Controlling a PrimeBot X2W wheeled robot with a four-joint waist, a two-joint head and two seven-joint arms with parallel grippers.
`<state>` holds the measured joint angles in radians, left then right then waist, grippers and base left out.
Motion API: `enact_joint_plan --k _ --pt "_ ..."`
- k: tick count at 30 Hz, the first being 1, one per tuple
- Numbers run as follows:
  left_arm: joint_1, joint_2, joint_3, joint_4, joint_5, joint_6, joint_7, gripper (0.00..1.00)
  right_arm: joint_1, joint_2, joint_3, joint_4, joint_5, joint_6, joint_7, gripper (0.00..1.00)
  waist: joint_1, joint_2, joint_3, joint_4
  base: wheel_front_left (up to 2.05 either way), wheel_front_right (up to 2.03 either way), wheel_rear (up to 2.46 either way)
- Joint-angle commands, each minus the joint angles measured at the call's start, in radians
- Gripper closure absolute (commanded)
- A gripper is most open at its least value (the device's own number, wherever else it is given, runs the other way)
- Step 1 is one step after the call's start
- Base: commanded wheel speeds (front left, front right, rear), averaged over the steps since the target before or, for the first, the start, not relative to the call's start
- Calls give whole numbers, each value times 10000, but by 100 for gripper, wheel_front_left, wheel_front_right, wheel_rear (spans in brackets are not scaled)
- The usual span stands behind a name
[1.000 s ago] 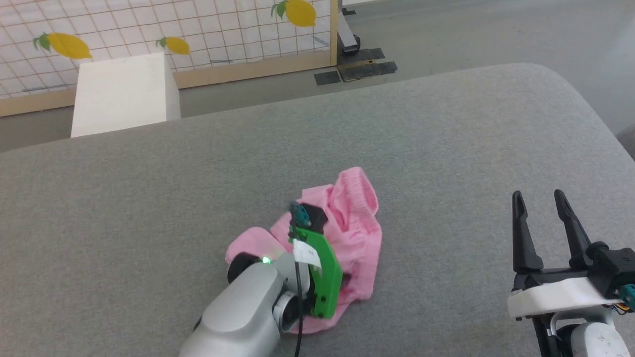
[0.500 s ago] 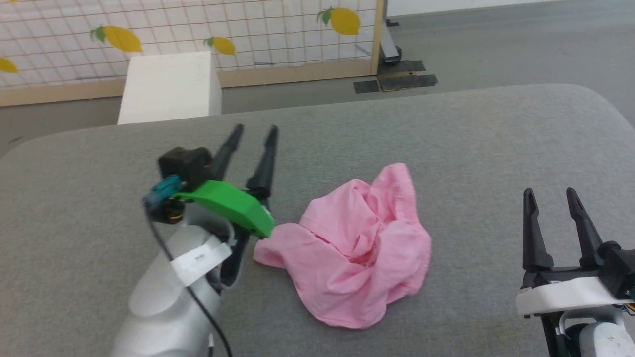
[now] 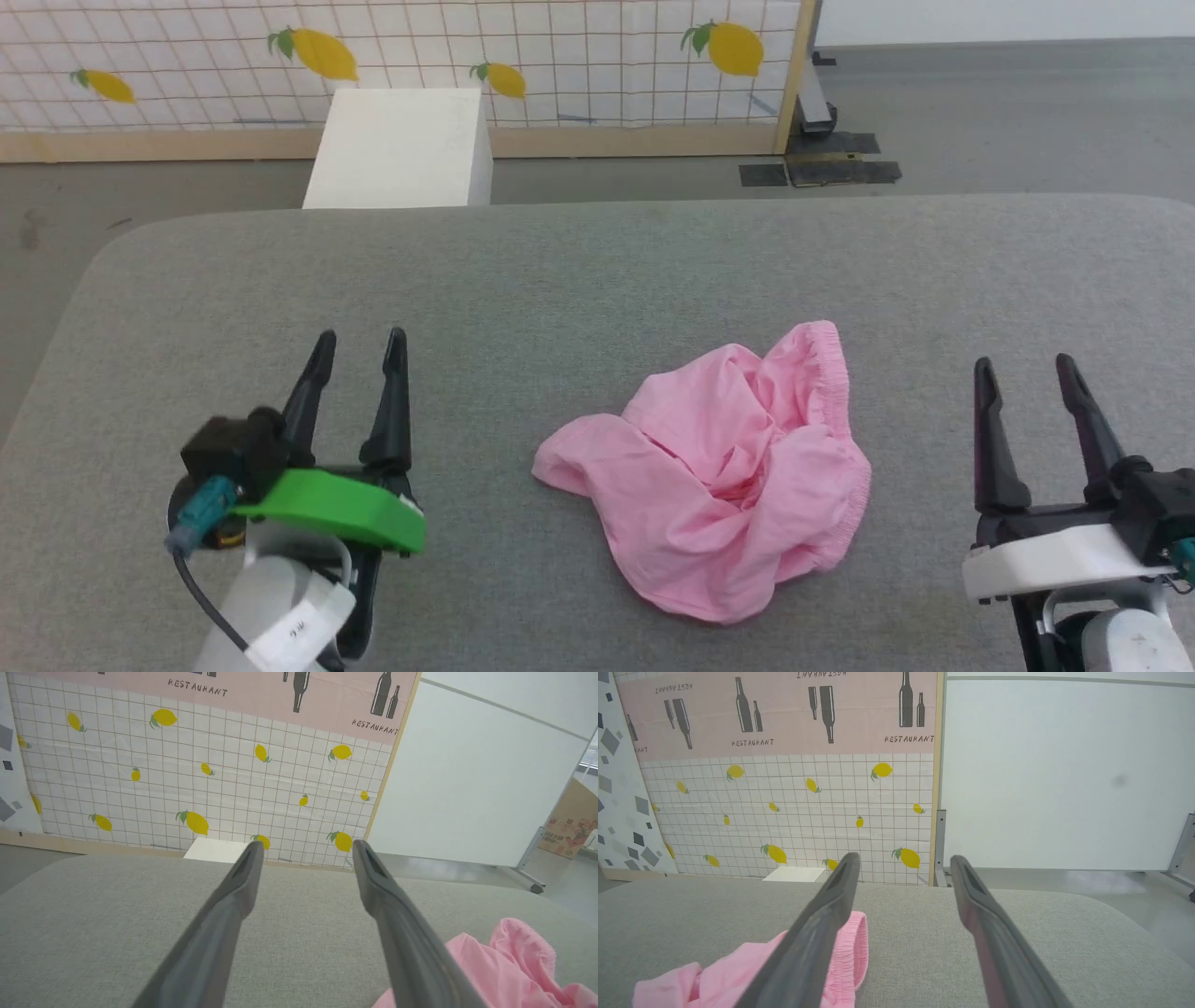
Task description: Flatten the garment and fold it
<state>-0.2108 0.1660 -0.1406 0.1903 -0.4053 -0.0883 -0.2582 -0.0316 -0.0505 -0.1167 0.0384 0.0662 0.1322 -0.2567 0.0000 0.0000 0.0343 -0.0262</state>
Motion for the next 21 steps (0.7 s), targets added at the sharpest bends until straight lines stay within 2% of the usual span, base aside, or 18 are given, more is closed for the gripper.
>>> enact_joint_plan --k 1,11,21 --pt "297 -158 142 -105 216 -82 -34 0 169 3 66 -8 -103 -15 -51 0 0 0 -3 122 0 0 0" --pt "1112 -739 976 -359 914 -300 -35 0 267 3 416 187 -476 -15 -51 0 0 0 10 406 0 0 0" --pt "1190 -1012 1139 -301 1094 -402 -35 0 238 3 423 261 -411 -15 -51 0 0 0 139 441 0 0 0"
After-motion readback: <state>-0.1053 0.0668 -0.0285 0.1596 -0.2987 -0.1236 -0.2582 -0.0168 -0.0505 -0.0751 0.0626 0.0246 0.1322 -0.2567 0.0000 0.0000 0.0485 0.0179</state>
